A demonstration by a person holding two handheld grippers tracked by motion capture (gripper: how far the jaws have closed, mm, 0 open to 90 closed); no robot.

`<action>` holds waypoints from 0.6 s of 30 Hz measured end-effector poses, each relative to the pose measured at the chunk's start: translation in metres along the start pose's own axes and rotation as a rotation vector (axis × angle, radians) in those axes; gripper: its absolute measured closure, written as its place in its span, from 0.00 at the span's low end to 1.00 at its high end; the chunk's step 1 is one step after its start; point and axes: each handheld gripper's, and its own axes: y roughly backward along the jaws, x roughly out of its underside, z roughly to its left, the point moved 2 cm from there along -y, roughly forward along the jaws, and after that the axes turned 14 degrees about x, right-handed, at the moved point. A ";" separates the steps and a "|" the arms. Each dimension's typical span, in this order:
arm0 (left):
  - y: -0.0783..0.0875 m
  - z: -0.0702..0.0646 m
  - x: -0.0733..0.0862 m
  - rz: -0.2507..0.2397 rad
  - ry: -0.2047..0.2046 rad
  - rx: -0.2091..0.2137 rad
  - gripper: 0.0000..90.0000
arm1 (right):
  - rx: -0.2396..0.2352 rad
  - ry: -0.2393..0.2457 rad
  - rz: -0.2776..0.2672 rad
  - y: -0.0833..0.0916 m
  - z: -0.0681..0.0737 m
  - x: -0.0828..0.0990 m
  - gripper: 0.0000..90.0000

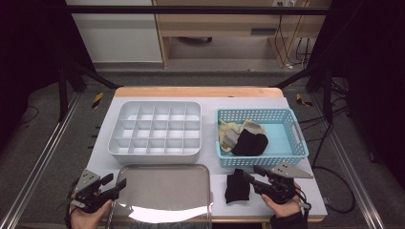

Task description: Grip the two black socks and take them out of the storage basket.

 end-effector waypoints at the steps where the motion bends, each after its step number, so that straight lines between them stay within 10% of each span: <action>1: 0.000 0.000 0.000 0.000 0.000 0.000 0.45 | 0.012 -0.005 -0.013 0.001 -0.002 -0.006 0.55; 18: 0.001 0.002 0.000 -0.004 0.005 0.002 0.45 | 0.170 -0.068 -0.012 -0.054 -0.022 -0.066 0.48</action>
